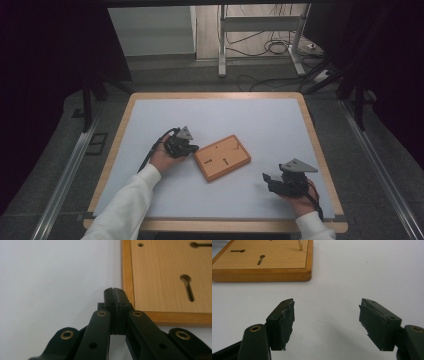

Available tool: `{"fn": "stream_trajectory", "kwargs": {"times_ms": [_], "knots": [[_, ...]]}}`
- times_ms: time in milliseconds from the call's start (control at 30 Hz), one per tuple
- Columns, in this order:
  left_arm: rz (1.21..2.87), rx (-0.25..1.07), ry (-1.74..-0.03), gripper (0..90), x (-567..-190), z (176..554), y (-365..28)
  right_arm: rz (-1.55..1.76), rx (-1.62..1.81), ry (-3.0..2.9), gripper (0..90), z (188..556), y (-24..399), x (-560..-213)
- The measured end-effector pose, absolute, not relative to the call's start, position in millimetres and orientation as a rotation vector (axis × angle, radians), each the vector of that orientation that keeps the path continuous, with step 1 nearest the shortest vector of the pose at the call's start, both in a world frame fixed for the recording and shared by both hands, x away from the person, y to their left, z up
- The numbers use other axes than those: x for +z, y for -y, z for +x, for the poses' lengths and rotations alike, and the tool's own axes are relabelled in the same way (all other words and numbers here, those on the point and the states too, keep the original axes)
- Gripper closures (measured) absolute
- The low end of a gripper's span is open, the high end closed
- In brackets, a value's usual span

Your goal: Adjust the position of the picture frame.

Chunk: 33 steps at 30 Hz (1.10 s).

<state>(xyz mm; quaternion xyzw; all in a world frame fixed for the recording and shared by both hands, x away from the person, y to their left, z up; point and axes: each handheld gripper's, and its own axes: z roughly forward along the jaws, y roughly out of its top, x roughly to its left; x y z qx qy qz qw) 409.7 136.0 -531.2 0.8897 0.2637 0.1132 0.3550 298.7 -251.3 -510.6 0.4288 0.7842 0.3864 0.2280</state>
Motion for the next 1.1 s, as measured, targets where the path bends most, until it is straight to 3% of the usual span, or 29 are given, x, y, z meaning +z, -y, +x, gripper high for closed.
{"fn": "stream_trajectory", "kwargs": {"times_ms": [533,1100], "knots": [[2.294,0.234,-0.578,90.0,-528.0,359.3,-124.5,1.185,1.051,-2.167,28.8,299.8,251.7,-511.4],[2.255,0.142,-0.597,90.0,-532.9,351.2,-118.0,1.185,1.043,-2.174,28.8,301.4,251.4,-512.9]]}}
